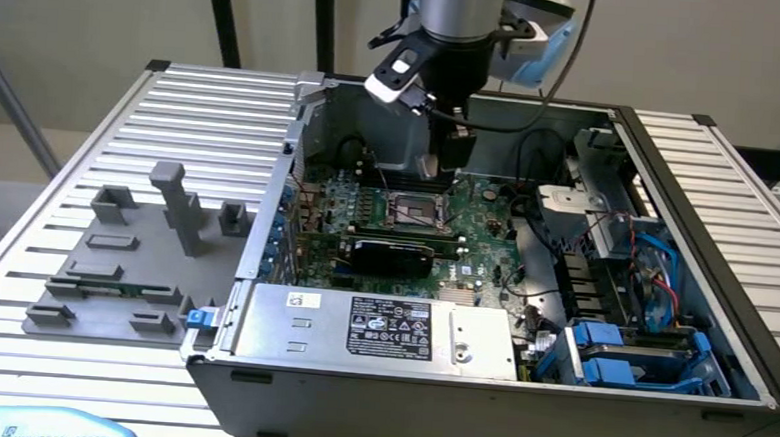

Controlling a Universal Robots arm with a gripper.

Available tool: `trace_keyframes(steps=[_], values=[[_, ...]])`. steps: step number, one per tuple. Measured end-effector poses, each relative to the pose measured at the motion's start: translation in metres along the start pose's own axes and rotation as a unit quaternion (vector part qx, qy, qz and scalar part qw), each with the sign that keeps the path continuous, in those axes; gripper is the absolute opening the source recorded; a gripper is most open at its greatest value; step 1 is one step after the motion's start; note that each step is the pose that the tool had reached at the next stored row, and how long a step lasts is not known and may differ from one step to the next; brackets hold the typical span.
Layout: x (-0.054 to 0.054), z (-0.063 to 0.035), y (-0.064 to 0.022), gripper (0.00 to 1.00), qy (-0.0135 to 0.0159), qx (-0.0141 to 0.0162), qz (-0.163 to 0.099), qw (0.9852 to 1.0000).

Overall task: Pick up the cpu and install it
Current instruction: 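Place the cpu into insertion slot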

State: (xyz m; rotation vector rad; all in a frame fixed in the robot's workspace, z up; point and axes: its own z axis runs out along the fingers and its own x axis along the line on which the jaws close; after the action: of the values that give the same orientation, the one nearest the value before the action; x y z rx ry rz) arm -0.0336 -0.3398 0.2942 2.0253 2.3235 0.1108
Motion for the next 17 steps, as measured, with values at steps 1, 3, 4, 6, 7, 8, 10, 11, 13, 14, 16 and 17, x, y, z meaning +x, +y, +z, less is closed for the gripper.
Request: trace_keyframes(steps=[1,3,4,6,7,8,10,11,13,14,16,17], values=[[0.000,0.0008,-0.0001,0.55,-0.0008,0.0004,0.009,1.0000],[0.000,0.0023,-0.0002,0.55,-0.0023,0.0010,0.027,0.9996],[0.000,0.0030,-0.0003,0.55,-0.0031,0.0013,0.035,0.9994],[0.000,0.0049,-0.0005,0.55,-0.0046,0.0018,0.053,0.9986],[0.000,0.0059,-0.0005,0.55,-0.0052,0.0020,0.060,0.9982],[0.000,0.0069,-0.0006,0.55,-0.0058,0.0021,0.066,0.9978],[0.000,0.0088,-0.0010,0.55,-0.0068,0.0023,0.077,0.9970],[0.000,0.0097,-0.0013,0.55,-0.0072,0.0024,0.081,0.9967],[0.000,0.0115,-0.0023,0.55,-0.0076,0.0025,0.087,0.9962],[0.000,0.0123,-0.0032,0.55,-0.0079,0.0027,0.089,0.9960],[0.001,0.0140,-0.0058,0.55,-0.0080,0.0030,0.091,0.9958],[0.001,0.0147,-0.0074,0.55,-0.0081,0.0031,0.092,0.9958]])
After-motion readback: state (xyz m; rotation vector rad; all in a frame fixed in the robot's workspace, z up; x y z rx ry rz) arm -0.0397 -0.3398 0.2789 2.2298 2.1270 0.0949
